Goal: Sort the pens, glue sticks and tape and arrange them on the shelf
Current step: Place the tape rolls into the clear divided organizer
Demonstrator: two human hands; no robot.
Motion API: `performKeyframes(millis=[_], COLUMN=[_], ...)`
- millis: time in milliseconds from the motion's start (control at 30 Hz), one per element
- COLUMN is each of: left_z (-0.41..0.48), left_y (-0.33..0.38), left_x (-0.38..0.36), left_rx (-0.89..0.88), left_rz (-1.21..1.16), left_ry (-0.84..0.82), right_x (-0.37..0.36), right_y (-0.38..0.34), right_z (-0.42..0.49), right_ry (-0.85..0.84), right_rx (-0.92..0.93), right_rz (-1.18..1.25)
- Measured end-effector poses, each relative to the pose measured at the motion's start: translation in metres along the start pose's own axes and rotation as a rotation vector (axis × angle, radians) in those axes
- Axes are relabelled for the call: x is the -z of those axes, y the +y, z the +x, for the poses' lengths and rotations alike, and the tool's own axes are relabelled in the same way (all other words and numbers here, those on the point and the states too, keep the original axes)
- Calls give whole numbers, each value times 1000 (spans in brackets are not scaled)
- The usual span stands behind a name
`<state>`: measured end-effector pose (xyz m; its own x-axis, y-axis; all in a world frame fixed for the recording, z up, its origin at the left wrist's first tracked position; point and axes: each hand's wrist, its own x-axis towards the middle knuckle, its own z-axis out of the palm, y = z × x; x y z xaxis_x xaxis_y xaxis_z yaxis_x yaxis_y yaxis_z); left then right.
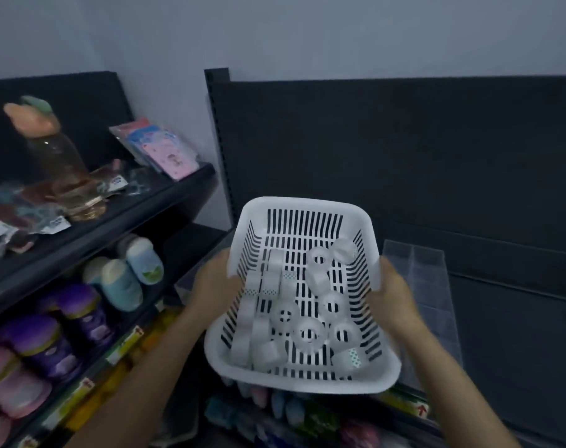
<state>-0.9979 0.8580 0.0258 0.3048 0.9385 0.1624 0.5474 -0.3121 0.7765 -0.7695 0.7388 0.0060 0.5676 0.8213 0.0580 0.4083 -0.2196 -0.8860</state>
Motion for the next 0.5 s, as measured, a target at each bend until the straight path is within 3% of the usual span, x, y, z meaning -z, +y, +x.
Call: performKeyframes(millis=[233, 500], left_z=[71, 157], left_y=[-27, -39], left_x=[-36, -67], left_rx=[-33, -247], left_rz=[-31, 261], left_ry=[-159, -344], right_x=[-16, -31], right_y=[15, 31], right_z=[41, 74], right_ry=[98, 245], right_rx=[-110, -342], right_rz=[-141, -424])
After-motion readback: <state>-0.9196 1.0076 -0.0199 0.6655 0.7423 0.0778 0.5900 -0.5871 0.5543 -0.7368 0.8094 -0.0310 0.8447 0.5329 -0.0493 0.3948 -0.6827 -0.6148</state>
